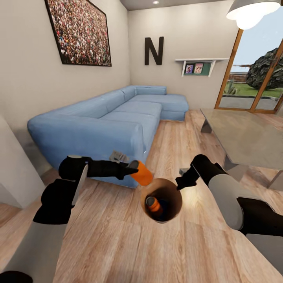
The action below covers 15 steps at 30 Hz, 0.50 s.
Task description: Put the three can of soda from the living room inside the tash can in the kitchen.
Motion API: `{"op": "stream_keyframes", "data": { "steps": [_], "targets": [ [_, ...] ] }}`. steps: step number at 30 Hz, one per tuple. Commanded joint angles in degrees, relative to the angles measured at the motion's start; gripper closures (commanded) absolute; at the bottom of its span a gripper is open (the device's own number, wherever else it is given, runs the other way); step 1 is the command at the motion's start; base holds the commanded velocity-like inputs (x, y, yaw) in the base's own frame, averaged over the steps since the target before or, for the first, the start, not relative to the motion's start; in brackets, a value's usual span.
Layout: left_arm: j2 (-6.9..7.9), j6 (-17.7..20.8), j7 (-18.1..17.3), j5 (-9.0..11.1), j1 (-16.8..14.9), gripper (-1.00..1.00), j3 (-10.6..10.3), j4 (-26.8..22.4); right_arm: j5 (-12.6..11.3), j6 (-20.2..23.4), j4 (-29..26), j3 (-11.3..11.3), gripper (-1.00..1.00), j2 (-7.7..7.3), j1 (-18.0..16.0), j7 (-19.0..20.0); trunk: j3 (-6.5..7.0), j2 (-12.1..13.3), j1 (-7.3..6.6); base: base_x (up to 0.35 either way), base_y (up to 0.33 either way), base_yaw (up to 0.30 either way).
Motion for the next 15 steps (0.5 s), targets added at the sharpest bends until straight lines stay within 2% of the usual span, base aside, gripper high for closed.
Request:
{"op": "stream_keyframes", "data": {
  "steps": [1,5,11,15],
  "targets": [
    [-0.15,0.0,0.1,0.0,0.0,1.00,-0.2,0.0,-1.4,0.5,-0.1,-0.4,1.00,0.16,0.0,0.3,0.01,0.0,-0.01,0.000,0.000,0.000],
    [-0.97,0.0,0.5,-0.1,0.1,1.00,-1.0,0.2,-1.4,0.5,-0.1,-0.4,1.00,0.98,0.0,0.3,0.01,0.0,-0.01,0.000,0.000,0.000],
    [-3.62,0.0,5.8,0.0,0.1,1.00,-4.8,3.4,-1.2,0.5,-0.2,-0.4,1.00,3.86,-0.1,0.2,0.01,0.0,-0.01,0.000,0.000,0.000],
    [-4.41,0.0,8.3,0.2,0.1,1.00,-5.8,7.1,-1.0,0.5,-0.2,-0.3,1.00,5.67,-0.1,0.1,0.01,0.0,-0.01,0.000,0.000,0.000]
  ]
}}
